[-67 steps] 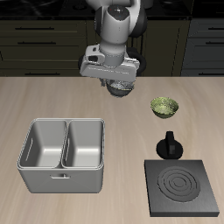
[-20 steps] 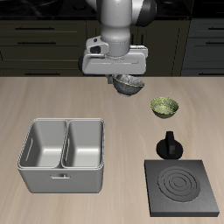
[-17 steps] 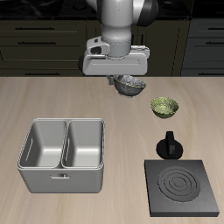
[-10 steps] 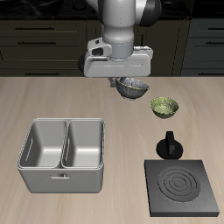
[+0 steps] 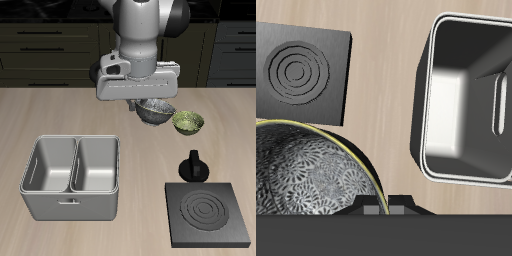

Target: Place the black bowl on the flat stove

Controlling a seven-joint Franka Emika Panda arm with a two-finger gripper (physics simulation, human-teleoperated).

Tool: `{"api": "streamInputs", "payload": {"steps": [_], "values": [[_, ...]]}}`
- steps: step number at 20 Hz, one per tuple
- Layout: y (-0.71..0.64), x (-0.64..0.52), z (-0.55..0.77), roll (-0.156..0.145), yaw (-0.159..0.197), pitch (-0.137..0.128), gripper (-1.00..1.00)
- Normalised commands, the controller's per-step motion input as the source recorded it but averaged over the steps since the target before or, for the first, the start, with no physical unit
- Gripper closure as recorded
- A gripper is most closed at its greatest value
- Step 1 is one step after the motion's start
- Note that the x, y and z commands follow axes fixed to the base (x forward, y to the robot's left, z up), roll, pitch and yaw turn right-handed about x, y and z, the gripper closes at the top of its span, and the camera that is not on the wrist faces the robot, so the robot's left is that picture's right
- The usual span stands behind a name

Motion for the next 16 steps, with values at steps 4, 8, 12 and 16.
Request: {"api": "streamInputs", "payload": {"steps": [4,8,12,16], "values": [[0.18,0.42,0.06,0.022,-0.005,0.018,1.00],[0.17,0.28,0.05,0.028,-0.002,0.004,1.00],[0.18,0.26,0.05,0.015,0.025,-0.003,1.00],[0.32,0.37,0.05,0.042,0.020,0.012,1.00]]}}
